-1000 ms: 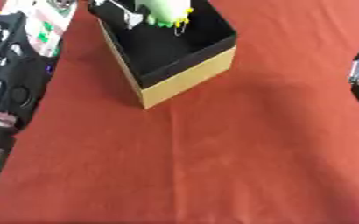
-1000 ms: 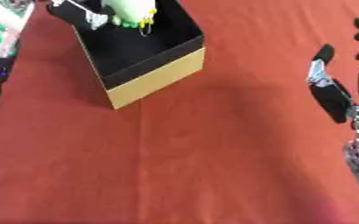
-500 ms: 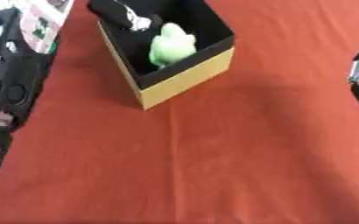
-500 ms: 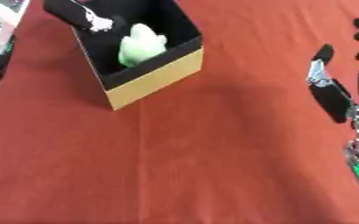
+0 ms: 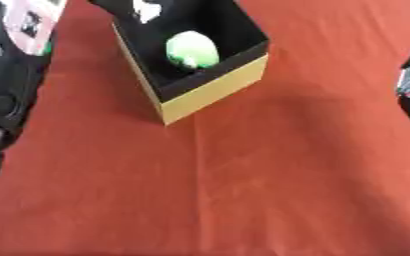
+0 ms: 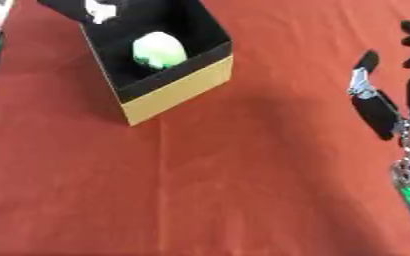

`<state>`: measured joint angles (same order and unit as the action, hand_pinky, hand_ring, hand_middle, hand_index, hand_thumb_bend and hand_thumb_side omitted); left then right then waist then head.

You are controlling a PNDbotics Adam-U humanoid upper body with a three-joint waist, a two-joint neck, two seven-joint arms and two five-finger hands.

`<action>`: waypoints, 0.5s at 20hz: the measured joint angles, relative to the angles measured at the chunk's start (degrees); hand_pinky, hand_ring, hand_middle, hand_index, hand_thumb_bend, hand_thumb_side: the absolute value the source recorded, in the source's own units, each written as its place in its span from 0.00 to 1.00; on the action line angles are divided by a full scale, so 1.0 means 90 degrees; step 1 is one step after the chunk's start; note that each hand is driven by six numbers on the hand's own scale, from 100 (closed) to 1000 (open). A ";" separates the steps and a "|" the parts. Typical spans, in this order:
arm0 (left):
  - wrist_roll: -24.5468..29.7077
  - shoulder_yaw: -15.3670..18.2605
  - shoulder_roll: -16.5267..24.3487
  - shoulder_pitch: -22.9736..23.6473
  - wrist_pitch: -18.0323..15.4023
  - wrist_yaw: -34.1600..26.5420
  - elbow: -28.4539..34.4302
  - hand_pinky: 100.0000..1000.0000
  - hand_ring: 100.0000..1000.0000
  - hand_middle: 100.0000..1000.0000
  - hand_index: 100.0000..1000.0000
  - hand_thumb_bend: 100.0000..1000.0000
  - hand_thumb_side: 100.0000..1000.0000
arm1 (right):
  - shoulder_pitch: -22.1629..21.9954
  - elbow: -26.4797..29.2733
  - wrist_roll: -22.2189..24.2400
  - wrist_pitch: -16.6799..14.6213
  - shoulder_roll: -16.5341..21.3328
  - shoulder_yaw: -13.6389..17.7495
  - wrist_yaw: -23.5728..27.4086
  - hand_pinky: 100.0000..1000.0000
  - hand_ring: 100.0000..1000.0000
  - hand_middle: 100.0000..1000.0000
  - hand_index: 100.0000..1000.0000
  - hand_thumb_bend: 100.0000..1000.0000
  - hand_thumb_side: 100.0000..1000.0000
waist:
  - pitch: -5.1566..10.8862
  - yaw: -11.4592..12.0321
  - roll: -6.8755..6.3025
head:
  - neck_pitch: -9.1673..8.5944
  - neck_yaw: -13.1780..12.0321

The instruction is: Pick up objects on the table and place them in the box.

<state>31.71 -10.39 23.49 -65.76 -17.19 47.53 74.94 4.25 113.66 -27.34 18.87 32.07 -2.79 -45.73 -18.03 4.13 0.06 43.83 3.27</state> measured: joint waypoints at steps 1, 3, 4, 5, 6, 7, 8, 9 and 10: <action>0.0006 0.0014 0.0159 0.0017 0.0018 -0.0065 0.0049 0.79 0.89 0.88 0.88 0.23 0.21 | -0.0025 0.0000 -0.0008 0.0009 0.0000 0.0002 -0.0001 0.51 0.49 0.60 0.84 0.00 0.50 | 0.0020 0.0024 -0.0002 | 0.0000 0.0010; 0.0015 0.0044 0.0479 0.0060 0.0023 -0.0132 0.0074 0.82 0.91 0.89 0.87 0.32 0.21 | -0.0034 0.0000 -0.0013 0.0018 0.0001 0.0018 -0.0002 0.51 0.49 0.61 0.84 0.00 0.50 | 0.0045 0.0063 -0.0004 | 0.0000 0.0020; 0.0020 0.0044 0.0636 0.0093 0.0007 -0.0131 0.0065 0.83 0.92 0.90 0.87 0.38 0.22 | -0.0036 0.0000 -0.0010 0.0021 0.0002 0.0030 -0.0003 0.52 0.49 0.61 0.84 0.00 0.50 | 0.0052 0.0084 -0.0005 | 0.0000 0.0020; 0.0026 0.0044 0.0791 0.0128 -0.0030 -0.0117 0.0026 0.84 0.92 0.90 0.87 0.40 0.23 | -0.0044 0.0000 -0.0005 0.0026 0.0005 0.0037 -0.0005 0.52 0.49 0.61 0.84 0.00 0.50 | 0.0065 0.0098 -0.0002 | 0.0000 0.0020; 0.0026 0.0044 0.0950 0.0167 -0.0084 -0.0072 -0.0040 0.85 0.93 0.90 0.87 0.43 0.26 | -0.0060 0.0000 0.0001 0.0030 0.0009 0.0039 -0.0008 0.52 0.49 0.61 0.84 0.00 0.50 | 0.0085 0.0106 0.0003 | 0.0000 0.0019; 0.0024 0.0044 0.1090 0.0202 -0.0144 -0.0017 -0.0119 0.86 0.93 0.91 0.87 0.44 0.27 | -0.0074 0.0000 0.0008 0.0037 0.0017 0.0044 -0.0009 0.52 0.49 0.61 0.84 0.00 0.50 | 0.0106 0.0112 0.0006 | 0.0000 0.0018; 0.0019 0.0045 0.1221 0.0242 -0.0212 0.0045 -0.0216 0.87 0.94 0.91 0.87 0.46 0.29 | -0.0084 0.0000 0.0015 0.0040 0.0027 0.0056 -0.0011 0.52 0.49 0.61 0.84 0.00 0.50 | 0.0122 0.0122 0.0009 | 0.0000 0.0016; 0.0011 0.0047 0.1339 0.0274 -0.0286 0.0106 -0.0330 0.87 0.94 0.91 0.87 0.47 0.30 | -0.0084 0.0000 0.0020 0.0040 0.0037 0.0071 -0.0012 0.52 0.49 0.61 0.84 0.00 0.50 | 0.0131 0.0131 0.0013 | 0.0000 0.0015; 0.0000 0.0063 0.1445 0.0305 -0.0361 0.0159 -0.0454 0.87 0.94 0.91 0.87 0.47 0.30 | -0.0084 0.0000 0.0027 0.0041 0.0049 0.0075 -0.0013 0.52 0.49 0.61 0.84 0.00 0.50 | 0.0138 0.0135 0.0020 | 0.0000 0.0014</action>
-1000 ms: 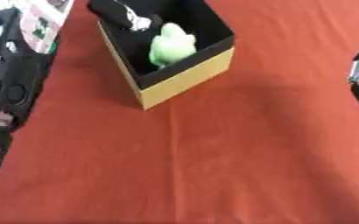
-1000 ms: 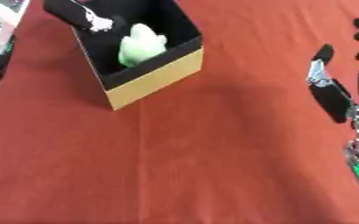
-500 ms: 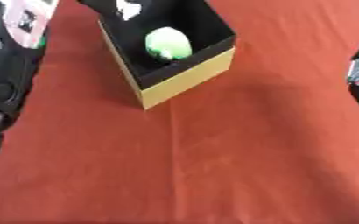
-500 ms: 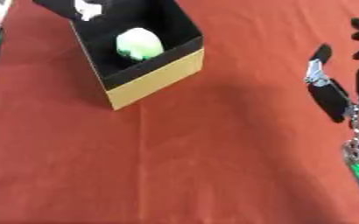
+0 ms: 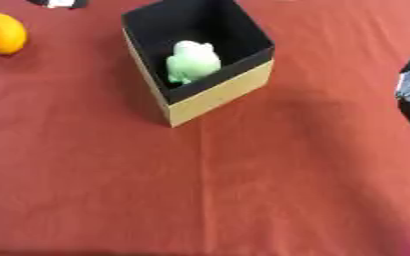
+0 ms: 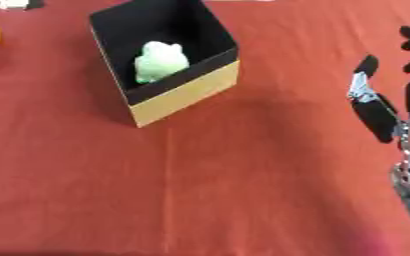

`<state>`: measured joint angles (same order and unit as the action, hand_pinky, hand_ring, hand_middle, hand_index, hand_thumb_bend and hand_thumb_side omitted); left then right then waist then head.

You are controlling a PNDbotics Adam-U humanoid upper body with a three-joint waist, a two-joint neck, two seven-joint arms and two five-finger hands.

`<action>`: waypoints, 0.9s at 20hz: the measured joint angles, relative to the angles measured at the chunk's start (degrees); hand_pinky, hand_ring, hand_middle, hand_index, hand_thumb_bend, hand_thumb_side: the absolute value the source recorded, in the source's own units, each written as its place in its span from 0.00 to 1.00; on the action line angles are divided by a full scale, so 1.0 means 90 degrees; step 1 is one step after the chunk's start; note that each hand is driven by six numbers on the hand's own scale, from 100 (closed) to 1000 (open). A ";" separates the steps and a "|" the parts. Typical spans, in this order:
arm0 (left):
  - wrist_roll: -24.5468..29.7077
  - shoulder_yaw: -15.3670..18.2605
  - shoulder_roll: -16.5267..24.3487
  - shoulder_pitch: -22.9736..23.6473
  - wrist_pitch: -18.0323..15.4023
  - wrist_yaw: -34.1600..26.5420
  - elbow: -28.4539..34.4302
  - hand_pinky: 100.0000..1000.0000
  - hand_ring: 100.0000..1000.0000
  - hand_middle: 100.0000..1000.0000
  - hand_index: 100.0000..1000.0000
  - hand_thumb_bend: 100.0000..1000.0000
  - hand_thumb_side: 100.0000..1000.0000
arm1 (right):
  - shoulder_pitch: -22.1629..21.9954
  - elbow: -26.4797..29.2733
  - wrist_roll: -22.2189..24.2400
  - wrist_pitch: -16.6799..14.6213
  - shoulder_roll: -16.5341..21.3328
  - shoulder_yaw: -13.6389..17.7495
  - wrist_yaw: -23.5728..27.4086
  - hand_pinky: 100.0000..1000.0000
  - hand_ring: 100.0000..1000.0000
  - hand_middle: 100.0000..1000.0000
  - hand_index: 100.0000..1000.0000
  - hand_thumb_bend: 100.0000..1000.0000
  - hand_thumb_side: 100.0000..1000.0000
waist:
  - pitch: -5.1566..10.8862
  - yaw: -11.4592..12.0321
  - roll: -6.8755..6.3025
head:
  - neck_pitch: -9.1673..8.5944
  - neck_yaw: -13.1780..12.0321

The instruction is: Pick up objects on the table and place them in the box.

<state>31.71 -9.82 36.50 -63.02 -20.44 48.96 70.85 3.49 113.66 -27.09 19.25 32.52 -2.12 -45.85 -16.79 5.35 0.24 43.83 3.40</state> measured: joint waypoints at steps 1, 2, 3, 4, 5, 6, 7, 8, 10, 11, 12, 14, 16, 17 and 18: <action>-0.0012 0.0026 0.0088 0.0021 -0.0072 0.0048 -0.0125 0.88 0.94 0.91 0.87 0.47 0.32 | 0.0000 0.0000 0.0008 0.0001 0.0004 0.0001 -0.0003 0.52 0.49 0.61 0.84 0.00 0.49 | 0.0005 0.0002 0.0009 | 0.0000 0.0000; -0.0021 0.0061 0.0158 0.0041 -0.0139 0.0098 -0.0255 0.88 0.94 0.91 0.87 0.47 0.33 | 0.0000 0.0000 0.0019 -0.0001 0.0005 0.0002 -0.0007 0.52 0.49 0.61 0.84 0.00 0.49 | 0.0013 0.0004 0.0024 | 0.0000 0.0000; -0.0027 0.0103 0.0216 0.0060 -0.0202 0.0151 -0.0396 0.88 0.94 0.91 0.87 0.48 0.33 | -0.0001 0.0000 0.0031 -0.0001 0.0005 0.0003 -0.0011 0.52 0.49 0.61 0.84 0.00 0.49 | 0.0022 0.0007 0.0032 | 0.0000 -0.0001; -0.0030 0.0148 0.0270 0.0069 -0.0263 0.0209 -0.0540 0.88 0.95 0.91 0.87 0.49 0.33 | -0.0001 0.0000 0.0041 -0.0003 0.0006 0.0006 -0.0014 0.52 0.49 0.61 0.84 0.00 0.49 | 0.0025 0.0012 0.0043 | 0.0000 -0.0002; -0.0030 0.0194 0.0314 0.0073 -0.0320 0.0273 -0.0678 0.88 0.95 0.91 0.88 0.49 0.33 | -0.0002 0.0000 0.0046 -0.0004 0.0006 0.0014 -0.0016 0.52 0.49 0.61 0.84 0.00 0.49 | 0.0025 0.0014 0.0049 | 0.0000 -0.0002; -0.0024 0.0240 0.0338 0.0074 -0.0376 0.0336 -0.0814 0.88 0.95 0.91 0.88 0.50 0.32 | -0.0002 0.0000 0.0048 -0.0004 0.0006 0.0025 -0.0017 0.52 0.49 0.61 0.84 0.00 0.49 | 0.0025 0.0014 0.0055 | 0.0000 -0.0002; -0.0015 0.0285 0.0353 0.0074 -0.0431 0.0394 -0.0947 0.88 0.95 0.91 0.87 0.54 0.29 | -0.0002 0.0000 0.0050 -0.0003 0.0006 0.0037 -0.0017 0.52 0.49 0.61 0.84 0.00 0.49 | 0.0025 0.0014 0.0063 | 0.0000 -0.0002; -0.0003 0.0320 0.0368 0.0074 -0.0478 0.0456 -0.1069 0.89 0.95 0.92 0.87 0.58 0.27 | -0.0002 0.0000 0.0051 -0.0003 0.0007 0.0038 -0.0017 0.52 0.49 0.61 0.84 0.00 0.49 | 0.0025 0.0014 0.0069 | 0.0000 -0.0002; 0.0008 0.0390 0.0380 0.0074 -0.0554 0.0648 -0.1293 0.89 0.95 0.92 0.87 0.60 0.23 | -0.0002 0.0000 0.0058 0.0000 0.0007 0.0039 -0.0017 0.52 0.49 0.61 0.84 0.00 0.49 | 0.0025 0.0010 0.0078 | 0.0000 -0.0002; 0.0004 0.0418 0.0380 0.0074 -0.0581 0.0761 -0.1388 0.89 0.95 0.92 0.87 0.60 0.22 | -0.0002 0.0000 0.0061 0.0001 0.0007 0.0039 -0.0017 0.52 0.49 0.61 0.84 0.00 0.49 | 0.0025 0.0003 0.0085 | 0.0000 -0.0002; -0.0008 0.0445 0.0380 0.0073 -0.0599 0.0861 -0.1474 0.90 0.96 0.92 0.88 0.63 0.19 | -0.0002 0.0000 0.0063 0.0001 0.0007 0.0039 -0.0017 0.52 0.49 0.61 0.84 0.00 0.49 | 0.0025 -0.0001 0.0091 | 0.0000 -0.0003; -0.0035 0.0500 0.0380 0.0069 -0.0608 0.1095 -0.1650 0.90 0.96 0.93 0.88 0.66 0.17 | -0.0001 0.0000 0.0064 0.0001 0.0007 0.0039 -0.0017 0.52 0.49 0.61 0.84 0.00 0.49 | 0.0017 -0.0009 0.0102 | 0.0000 -0.0003; -0.0087 0.0560 0.0380 0.0052 -0.0578 0.1326 -0.1833 0.90 0.96 0.93 0.88 0.64 0.18 | 0.0000 0.0000 0.0064 0.0001 0.0007 0.0039 -0.0017 0.52 0.49 0.61 0.84 0.00 0.49 | -0.0006 -0.0027 0.0107 | 0.0000 -0.0009; -0.0121 0.0590 0.0379 0.0041 -0.0560 0.1428 -0.1929 0.90 0.96 0.93 0.88 0.62 0.18 | 0.0001 0.0000 0.0064 0.0001 0.0007 0.0039 -0.0017 0.52 0.49 0.61 0.84 0.00 0.49 | -0.0024 -0.0037 0.0107 | 0.0000 -0.0017; -0.0158 0.0627 0.0375 0.0029 -0.0534 0.1525 -0.2030 0.90 0.96 0.93 0.88 0.62 0.18 | 0.0002 0.0000 0.0062 0.0003 0.0007 0.0038 -0.0017 0.52 0.49 0.61 0.84 0.00 0.49 | -0.0041 -0.0045 0.0107 | 0.0000 -0.0029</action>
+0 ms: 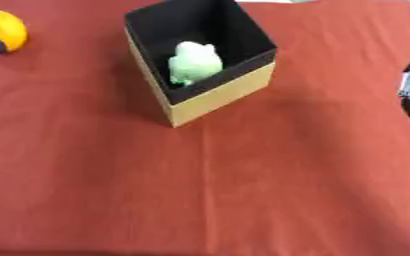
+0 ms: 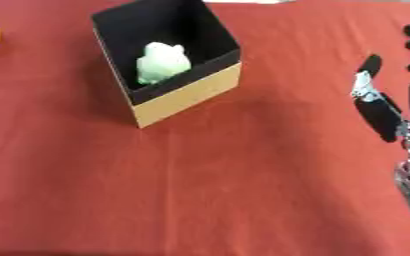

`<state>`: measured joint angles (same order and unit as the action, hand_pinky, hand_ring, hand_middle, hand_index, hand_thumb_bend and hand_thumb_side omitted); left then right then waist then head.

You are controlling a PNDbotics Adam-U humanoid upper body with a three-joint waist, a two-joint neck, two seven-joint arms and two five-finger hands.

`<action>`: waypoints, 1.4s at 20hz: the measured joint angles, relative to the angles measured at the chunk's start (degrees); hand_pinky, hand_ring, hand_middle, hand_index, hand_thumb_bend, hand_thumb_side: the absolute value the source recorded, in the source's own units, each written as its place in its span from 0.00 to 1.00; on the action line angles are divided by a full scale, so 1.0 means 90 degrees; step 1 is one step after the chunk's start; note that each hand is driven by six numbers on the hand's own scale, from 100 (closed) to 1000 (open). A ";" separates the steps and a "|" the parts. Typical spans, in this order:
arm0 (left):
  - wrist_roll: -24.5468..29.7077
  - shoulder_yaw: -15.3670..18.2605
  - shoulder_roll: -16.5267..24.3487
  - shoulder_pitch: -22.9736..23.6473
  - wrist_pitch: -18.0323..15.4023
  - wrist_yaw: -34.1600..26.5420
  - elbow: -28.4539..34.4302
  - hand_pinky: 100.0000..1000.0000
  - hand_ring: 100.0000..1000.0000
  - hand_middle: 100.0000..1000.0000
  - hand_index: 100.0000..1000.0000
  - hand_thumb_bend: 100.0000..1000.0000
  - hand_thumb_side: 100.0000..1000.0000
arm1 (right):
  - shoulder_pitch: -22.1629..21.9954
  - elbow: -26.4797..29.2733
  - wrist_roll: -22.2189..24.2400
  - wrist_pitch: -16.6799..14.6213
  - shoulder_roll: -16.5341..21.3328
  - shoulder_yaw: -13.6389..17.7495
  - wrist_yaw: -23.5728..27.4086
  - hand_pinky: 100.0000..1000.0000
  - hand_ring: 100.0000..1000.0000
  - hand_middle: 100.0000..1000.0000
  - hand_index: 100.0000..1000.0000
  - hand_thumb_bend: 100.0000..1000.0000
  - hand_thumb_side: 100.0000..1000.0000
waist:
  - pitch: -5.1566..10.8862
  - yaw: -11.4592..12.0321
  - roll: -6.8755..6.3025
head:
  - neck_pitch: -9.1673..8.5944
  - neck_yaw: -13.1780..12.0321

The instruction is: Pick up objects on the table and place them in the box.

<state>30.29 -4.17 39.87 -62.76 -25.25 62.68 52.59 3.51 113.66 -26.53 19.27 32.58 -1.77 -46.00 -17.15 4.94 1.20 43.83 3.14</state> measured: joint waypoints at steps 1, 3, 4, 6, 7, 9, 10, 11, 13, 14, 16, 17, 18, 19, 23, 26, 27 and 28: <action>-0.0038 0.0039 -0.0003 -0.0021 0.0034 0.0080 -0.0099 0.89 0.96 0.93 0.88 0.61 0.17 | 0.0001 0.0000 -0.0004 0.0004 0.0000 0.0000 0.0000 0.52 0.49 0.61 0.84 0.00 0.49 | -0.0015 -0.0005 0.0004 | 0.0000 -0.0006; -0.0127 0.0108 -0.0007 -0.0055 0.0099 0.0234 -0.0265 0.90 0.96 0.93 0.88 0.62 0.16 | 0.0003 0.0000 -0.0007 0.0007 0.0000 -0.0002 0.0000 0.52 0.49 0.61 0.84 0.00 0.49 | -0.0036 -0.0024 0.0021 | 0.0000 -0.0013; -0.0175 0.0137 -0.0012 -0.0073 0.0128 0.0313 -0.0330 0.90 0.96 0.93 0.88 0.62 0.16 | 0.0004 0.0000 -0.0008 0.0008 0.0000 -0.0002 0.0000 0.52 0.49 0.61 0.84 0.00 0.49 | -0.0048 -0.0034 0.0033 | 0.0000 -0.0016; -0.0270 0.0181 -0.0038 -0.0101 0.0181 0.0452 -0.0444 0.90 0.97 0.93 0.88 0.61 0.15 | 0.0007 0.0000 -0.0010 0.0010 0.0000 -0.0004 0.0000 0.53 0.49 0.61 0.84 0.00 0.49 | -0.0079 -0.0038 0.0050 | 0.0000 -0.0030; -0.0315 0.0201 -0.0066 -0.0108 0.0204 0.0507 -0.0494 0.90 0.97 0.94 0.88 0.61 0.14 | 0.0010 0.0000 -0.0011 0.0011 0.0000 -0.0005 0.0001 0.53 0.49 0.61 0.84 0.00 0.49 | -0.0092 -0.0040 0.0056 | 0.0000 -0.0037; -0.0390 0.0246 -0.0106 -0.0153 0.0248 0.0616 -0.0582 0.90 0.97 0.94 0.88 0.61 0.13 | 0.0031 0.0000 -0.0012 0.0012 0.0000 -0.0013 0.0001 0.53 0.49 0.61 0.84 0.00 0.49 | -0.0117 -0.0049 0.0075 | 0.0000 -0.0053; -0.0422 0.0262 -0.0118 -0.0167 0.0267 0.0669 -0.0620 0.90 0.97 0.94 0.88 0.61 0.13 | 0.0042 0.0000 -0.0014 0.0014 0.0000 -0.0023 0.0002 0.53 0.49 0.61 0.84 0.00 0.49 | -0.0134 -0.0052 0.0080 | 0.0000 -0.0059; -0.0450 0.0280 -0.0119 -0.0186 0.0287 0.0723 -0.0661 0.90 0.97 0.94 0.88 0.62 0.13 | 0.0054 0.0000 -0.0017 0.0017 0.0000 -0.0036 0.0003 0.53 0.49 0.61 0.84 0.00 0.49 | -0.0154 -0.0054 0.0080 | 0.0000 -0.0064; -0.0514 0.0336 -0.0120 -0.0230 0.0350 0.0812 -0.0729 0.89 0.97 0.94 0.88 0.61 0.12 | 0.0059 0.0000 -0.0022 0.0021 0.0000 -0.0043 0.0007 0.52 0.49 0.61 0.84 0.00 0.49 | -0.0189 -0.0060 0.0083 | 0.0000 -0.0116; -0.0556 0.0367 -0.0121 -0.0253 0.0393 0.0844 -0.0756 0.89 0.97 0.94 0.88 0.60 0.12 | 0.0059 0.0000 -0.0028 0.0025 0.0000 -0.0044 0.0010 0.52 0.49 0.61 0.84 0.00 0.49 | -0.0206 -0.0066 0.0087 | -0.0001 -0.0156; -0.0651 0.0430 -0.0125 -0.0282 0.0494 0.0905 -0.0809 0.89 0.97 0.94 0.88 0.60 0.11 | 0.0061 0.0000 -0.0040 0.0034 -0.0001 -0.0049 0.0022 0.52 0.49 0.61 0.84 0.00 0.49 | -0.0244 -0.0072 0.0098 | -0.0009 -0.0250; -0.0702 0.0459 -0.0125 -0.0287 0.0550 0.0939 -0.0826 0.89 0.97 0.94 0.88 0.61 0.11 | 0.0063 0.0000 -0.0042 0.0036 -0.0001 -0.0061 0.0026 0.52 0.49 0.61 0.84 0.00 0.49 | -0.0261 -0.0072 0.0102 | -0.0014 -0.0295; -0.0751 0.0487 -0.0125 -0.0295 0.0609 0.0973 -0.0847 0.89 0.97 0.94 0.88 0.60 0.11 | 0.0064 0.0000 -0.0048 0.0039 -0.0001 -0.0076 0.0028 0.52 0.49 0.61 0.84 0.00 0.49 | -0.0277 -0.0072 0.0106 | -0.0028 -0.0334; -0.0800 0.0513 -0.0125 -0.0307 0.0673 0.1006 -0.0860 0.88 0.96 0.94 0.88 0.57 0.10 | 0.0065 0.0000 -0.0056 0.0043 -0.0002 -0.0082 0.0029 0.52 0.49 0.61 0.84 0.00 0.49 | -0.0291 -0.0073 0.0109 | -0.0054 -0.0359; -0.0955 0.0679 -0.0125 -0.0372 0.0953 0.1050 -0.1010 0.86 0.95 0.93 0.88 0.49 0.08 | 0.0107 0.0000 -0.0080 0.0051 -0.0003 -0.0112 0.0033 0.52 0.49 0.61 0.84 0.00 0.49 | -0.0350 -0.0074 0.0108 | -0.0096 -0.0403; -0.1025 0.0799 -0.0125 -0.0485 0.1139 0.0988 -0.1152 0.85 0.94 0.93 0.88 0.46 0.07 | 0.0117 0.0000 -0.0086 0.0054 -0.0003 -0.0124 0.0036 0.52 0.49 0.61 0.84 0.00 0.49 | -0.0375 -0.0082 0.0106 | -0.0120 -0.0440; -0.1041 0.0827 -0.0125 -0.0508 0.1190 0.0963 -0.1190 0.84 0.94 0.93 0.88 0.44 0.07 | 0.0119 0.0000 -0.0088 0.0055 -0.0003 -0.0125 0.0037 0.52 0.49 0.61 0.84 0.00 0.49 | -0.0379 -0.0090 0.0104 | -0.0120 -0.0454; -0.1051 0.0856 -0.0125 -0.0529 0.1242 0.0936 -0.1229 0.85 0.94 0.93 0.88 0.44 0.07 | 0.0125 0.0000 -0.0089 0.0055 -0.0003 -0.0127 0.0038 0.52 0.49 0.61 0.84 0.00 0.49 | -0.0388 -0.0103 0.0101 | -0.0121 -0.0468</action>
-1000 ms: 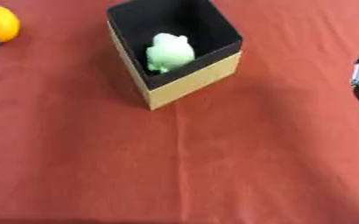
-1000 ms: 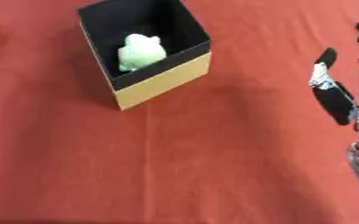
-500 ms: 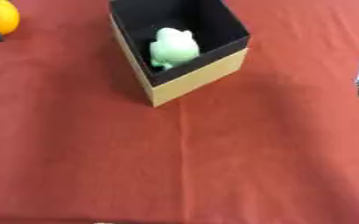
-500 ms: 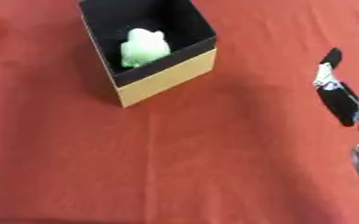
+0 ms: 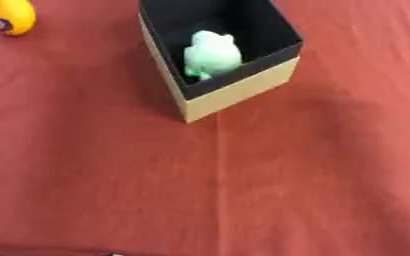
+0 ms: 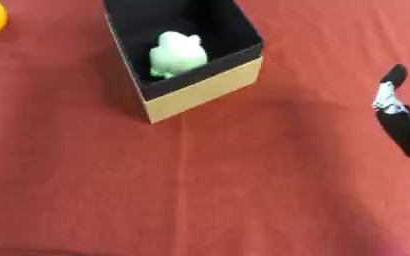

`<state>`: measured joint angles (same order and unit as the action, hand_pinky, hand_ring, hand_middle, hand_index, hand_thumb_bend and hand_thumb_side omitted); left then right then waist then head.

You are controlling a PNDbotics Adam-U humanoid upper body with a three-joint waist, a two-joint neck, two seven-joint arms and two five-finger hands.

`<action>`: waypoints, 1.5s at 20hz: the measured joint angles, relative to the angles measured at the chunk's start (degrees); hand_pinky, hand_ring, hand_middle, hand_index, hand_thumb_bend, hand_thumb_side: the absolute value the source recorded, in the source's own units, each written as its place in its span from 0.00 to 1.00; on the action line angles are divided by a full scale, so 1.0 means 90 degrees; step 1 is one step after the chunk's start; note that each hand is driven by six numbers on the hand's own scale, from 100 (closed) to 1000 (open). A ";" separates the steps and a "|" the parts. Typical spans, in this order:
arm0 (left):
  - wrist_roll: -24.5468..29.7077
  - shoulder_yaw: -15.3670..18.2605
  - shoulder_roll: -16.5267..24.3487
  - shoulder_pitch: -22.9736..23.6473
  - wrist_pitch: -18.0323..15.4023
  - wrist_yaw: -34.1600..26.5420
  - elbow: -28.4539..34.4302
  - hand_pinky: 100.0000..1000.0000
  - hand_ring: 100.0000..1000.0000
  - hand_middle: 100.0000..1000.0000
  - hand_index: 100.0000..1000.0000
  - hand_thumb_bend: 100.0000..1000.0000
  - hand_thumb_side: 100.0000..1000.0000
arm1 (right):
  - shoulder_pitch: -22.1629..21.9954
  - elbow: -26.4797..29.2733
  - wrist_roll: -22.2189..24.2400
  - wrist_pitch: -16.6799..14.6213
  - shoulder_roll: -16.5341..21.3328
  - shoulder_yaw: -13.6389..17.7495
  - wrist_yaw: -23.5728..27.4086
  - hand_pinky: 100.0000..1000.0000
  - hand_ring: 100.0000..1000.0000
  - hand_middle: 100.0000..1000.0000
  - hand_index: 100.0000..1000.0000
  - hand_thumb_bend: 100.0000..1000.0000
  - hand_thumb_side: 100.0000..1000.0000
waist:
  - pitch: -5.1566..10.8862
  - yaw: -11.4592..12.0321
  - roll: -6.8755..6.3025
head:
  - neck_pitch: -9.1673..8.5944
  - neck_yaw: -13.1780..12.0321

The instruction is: Pick up objects on the table and place them in the box.

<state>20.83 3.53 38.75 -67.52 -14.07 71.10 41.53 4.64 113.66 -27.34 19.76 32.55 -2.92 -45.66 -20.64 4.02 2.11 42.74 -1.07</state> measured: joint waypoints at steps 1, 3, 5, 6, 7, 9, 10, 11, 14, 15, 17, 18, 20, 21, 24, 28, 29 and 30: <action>-0.0002 0.0026 0.0000 -0.0016 0.0048 -0.0019 -0.0035 0.85 0.94 0.93 0.88 0.45 0.07 | 0.0016 0.0000 0.0000 0.0000 0.0000 -0.0005 0.0001 0.52 0.49 0.61 0.84 0.00 0.49 | -0.0011 -0.0016 -0.0002 | -0.0002 -0.0011; 0.0011 0.0061 0.0000 -0.0028 0.0140 -0.0034 -0.0104 0.85 0.95 0.93 0.88 0.47 0.09 | 0.0033 0.0000 -0.0002 0.0000 0.0000 -0.0017 0.0005 0.52 0.49 0.61 0.84 0.00 0.49 | -0.0035 -0.0027 -0.0004 | -0.0005 -0.0035; 0.0055 0.0075 0.0001 -0.0037 0.0221 -0.0029 -0.0172 0.85 0.95 0.93 0.88 0.47 0.09 | 0.0044 0.0000 -0.0007 0.0000 0.0000 -0.0030 0.0020 0.52 0.49 0.61 0.84 0.00 0.49 | -0.0055 -0.0046 -0.0003 | -0.0009 -0.0044; 0.0079 0.0083 0.0001 -0.0041 0.0253 -0.0020 -0.0193 0.86 0.95 0.93 0.88 0.52 0.12 | 0.0044 0.0000 -0.0012 0.0000 0.0000 -0.0030 0.0023 0.52 0.49 0.61 0.84 0.00 0.49 | -0.0062 -0.0054 -0.0003 | -0.0015 -0.0048; 0.0115 0.0095 0.0003 -0.0052 0.0299 0.0005 -0.0226 0.85 0.95 0.93 0.88 0.53 0.13 | 0.0044 0.0000 -0.0018 0.0002 0.0000 -0.0031 0.0027 0.52 0.49 0.61 0.84 0.00 0.49 | -0.0071 -0.0054 -0.0002 | -0.0026 -0.0058; 0.0232 0.0123 0.0011 -0.0061 0.0432 0.0108 -0.0304 0.84 0.94 0.93 0.89 0.52 0.13 | 0.0044 0.0000 -0.0033 0.0011 -0.0001 -0.0033 0.0032 0.52 0.49 0.61 0.84 0.00 0.49 | -0.0109 -0.0054 0.0010 | -0.0055 -0.0071; 0.0283 0.0148 0.0011 -0.0062 0.0508 0.0165 -0.0338 0.83 0.93 0.93 0.89 0.53 0.13 | 0.0044 0.0000 -0.0040 0.0011 -0.0003 -0.0036 0.0042 0.52 0.49 0.61 0.84 0.00 0.49 | -0.0136 -0.0055 0.0016 | -0.0056 -0.0076; 0.0318 0.0170 0.0011 -0.0062 0.0586 0.0216 -0.0369 0.82 0.93 0.93 0.89 0.52 0.13 | 0.0045 0.0000 -0.0051 0.0015 -0.0007 -0.0045 0.0049 0.52 0.49 0.60 0.84 0.00 0.49 | -0.0154 -0.0056 0.0019 | -0.0058 -0.0086; 0.0307 0.0246 0.0013 -0.0064 0.0823 0.0296 -0.0416 0.78 0.90 0.92 0.88 0.50 0.12 | 0.0046 0.0000 -0.0079 0.0032 -0.0014 -0.0074 0.0054 0.52 0.49 0.60 0.84 0.00 0.49 | -0.0204 -0.0062 0.0036 | -0.0062 -0.0095; 0.0266 0.0269 0.0015 -0.0066 0.0900 0.0308 -0.0435 0.77 0.89 0.91 0.88 0.48 0.11 | 0.0047 0.0000 -0.0087 0.0039 -0.0023 -0.0077 0.0055 0.52 0.49 0.60 0.84 0.00 0.49 | -0.0221 -0.0066 0.0052 | -0.0067 -0.0096; 0.0164 0.0303 0.0015 -0.0067 0.1023 0.0311 -0.0465 0.74 0.87 0.89 0.88 0.43 0.10 | 0.0049 0.0000 -0.0101 0.0052 -0.0046 -0.0094 0.0056 0.52 0.49 0.60 0.84 0.00 0.49 | -0.0251 -0.0071 0.0071 | -0.0088 -0.0097; 0.0117 0.0312 0.0015 -0.0071 0.1071 0.0304 -0.0480 0.73 0.87 0.89 0.88 0.40 0.09 | 0.0049 0.0000 -0.0104 0.0055 -0.0056 -0.0108 0.0058 0.52 0.49 0.60 0.84 0.00 0.49 | -0.0262 -0.0073 0.0075 | -0.0110 -0.0097; 0.0049 0.0341 0.0016 -0.0086 0.1138 0.0235 -0.0488 0.72 0.86 0.88 0.87 0.35 0.09 | 0.0050 0.0000 -0.0111 0.0062 -0.0057 -0.0112 0.0066 0.52 0.49 0.61 0.84 0.00 0.49 | -0.0286 -0.0084 0.0095 | -0.0124 -0.0097; 0.0031 0.0343 0.0016 -0.0109 0.1155 0.0186 -0.0489 0.71 0.85 0.88 0.87 0.35 0.09 | 0.0050 0.0000 -0.0113 0.0064 -0.0057 -0.0114 0.0076 0.52 0.49 0.61 0.84 0.00 0.49 | -0.0297 -0.0085 0.0104 | -0.0139 -0.0097; 0.0002 0.0343 0.0022 -0.0169 0.1185 0.0027 -0.0490 0.67 0.82 0.84 0.86 0.32 0.08 | 0.0052 0.0000 -0.0123 0.0071 -0.0057 -0.0139 0.0095 0.52 0.49 0.60 0.84 0.00 0.49 | -0.0317 -0.0090 0.0105 | -0.0172 -0.0097; -0.0072 0.0343 0.0063 -0.0187 0.1247 -0.0062 -0.0489 0.31 0.51 0.58 0.68 0.37 0.05 | 0.0090 0.0000 -0.0132 0.0074 -0.0060 -0.0150 0.0104 0.52 0.49 0.60 0.84 0.00 0.49 | -0.0357 -0.0116 0.0105 | -0.0208 -0.0097; -0.0130 0.0343 0.0071 -0.0204 0.1271 -0.0057 -0.0489 0.28 0.49 0.56 0.66 0.37 0.05 | 0.0099 0.0000 -0.0137 0.0072 -0.0063 -0.0150 0.0105 0.52 0.49 0.60 0.84 0.00 0.49 | -0.0379 -0.0135 0.0106 | -0.0224 -0.0097; -0.0201 0.0343 0.0070 -0.0223 0.1285 -0.0051 -0.0489 0.19 0.43 0.50 0.61 0.37 0.04 | 0.0099 0.0000 -0.0142 0.0069 -0.0068 -0.0151 0.0106 0.52 0.49 0.60 0.84 0.00 0.49 | -0.0395 -0.0144 0.0110 | -0.0227 -0.0097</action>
<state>19.02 6.61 39.38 -69.53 -2.50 70.65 37.12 5.53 113.66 -28.61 20.38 31.94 -4.27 -44.71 -24.19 2.72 3.10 40.70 -1.95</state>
